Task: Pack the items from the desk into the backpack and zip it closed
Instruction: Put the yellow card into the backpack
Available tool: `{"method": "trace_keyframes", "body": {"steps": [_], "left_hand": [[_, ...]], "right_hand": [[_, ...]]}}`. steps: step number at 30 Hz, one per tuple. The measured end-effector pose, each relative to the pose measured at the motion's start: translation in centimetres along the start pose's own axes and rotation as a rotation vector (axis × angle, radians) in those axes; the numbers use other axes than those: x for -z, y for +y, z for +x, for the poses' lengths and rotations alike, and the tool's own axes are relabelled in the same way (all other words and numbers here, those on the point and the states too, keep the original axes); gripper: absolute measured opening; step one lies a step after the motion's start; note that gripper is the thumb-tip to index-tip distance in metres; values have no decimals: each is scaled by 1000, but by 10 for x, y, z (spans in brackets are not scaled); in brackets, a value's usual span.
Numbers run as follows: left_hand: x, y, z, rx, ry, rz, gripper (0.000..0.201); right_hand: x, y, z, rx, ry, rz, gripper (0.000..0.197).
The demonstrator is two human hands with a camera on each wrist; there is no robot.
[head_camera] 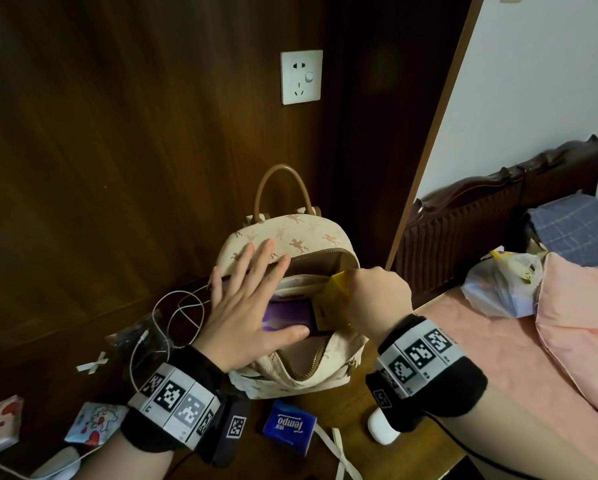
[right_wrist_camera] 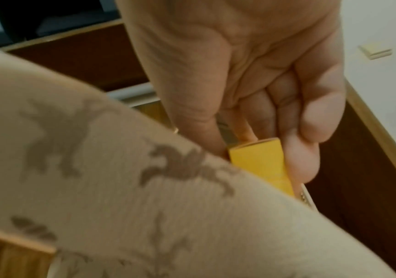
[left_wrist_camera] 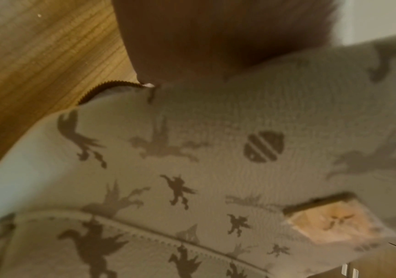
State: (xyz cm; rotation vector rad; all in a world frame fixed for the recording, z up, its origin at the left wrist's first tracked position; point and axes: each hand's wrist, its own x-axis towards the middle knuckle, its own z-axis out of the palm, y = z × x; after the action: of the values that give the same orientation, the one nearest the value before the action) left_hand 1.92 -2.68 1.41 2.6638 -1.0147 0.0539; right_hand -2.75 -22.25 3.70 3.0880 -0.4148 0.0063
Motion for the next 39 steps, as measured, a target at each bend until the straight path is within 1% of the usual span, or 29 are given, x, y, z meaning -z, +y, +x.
{"method": "trace_keyframes", "body": {"steps": [2,7,10,13,15,17,21,23,25,30,32,34,37,39], "left_hand": [[0,1,-1,-1,-4,5,99],[1,1,-2,-4,-22,3,99],[0,0,1,-11,-31,-16,98],[0,-1,3,-14,-31,-22,96],[0,-1,4,-11,-34,-19,96],[0,0,5,-5,-32,3,98],[-3,2,4,-3,-16,33,101],[-4,3,5,-3,0,26,101],[-4,4,6,0,3,19,100],[-5,3,7,-10,0,27,102],[-5,3,6,-8,-1,25,101],[-5,3,6,-2,2,27,97],[-3,4,6,5,-6,22,94],[-4,3,6,5,-13,25,95]], "right_hand": [[-2,-5,5,-13,-33,-8,24],[4,-7,10,-53,2,-70,21],[10,-5,14,-38,25,-142,19],[8,-5,23,-17,-22,-141,20],[1,-3,27,-19,-53,-95,21],[-12,1,27,-11,-42,-29,24],[-38,9,21,-25,0,130,49],[-44,15,19,-24,6,183,52],[-48,19,18,-15,-18,214,53],[-53,21,20,-26,-34,252,49],[-56,23,21,-17,-52,277,37],[-59,25,23,26,-105,270,25],[-62,29,24,46,-180,283,33],[-63,31,22,39,-207,325,34]]}}
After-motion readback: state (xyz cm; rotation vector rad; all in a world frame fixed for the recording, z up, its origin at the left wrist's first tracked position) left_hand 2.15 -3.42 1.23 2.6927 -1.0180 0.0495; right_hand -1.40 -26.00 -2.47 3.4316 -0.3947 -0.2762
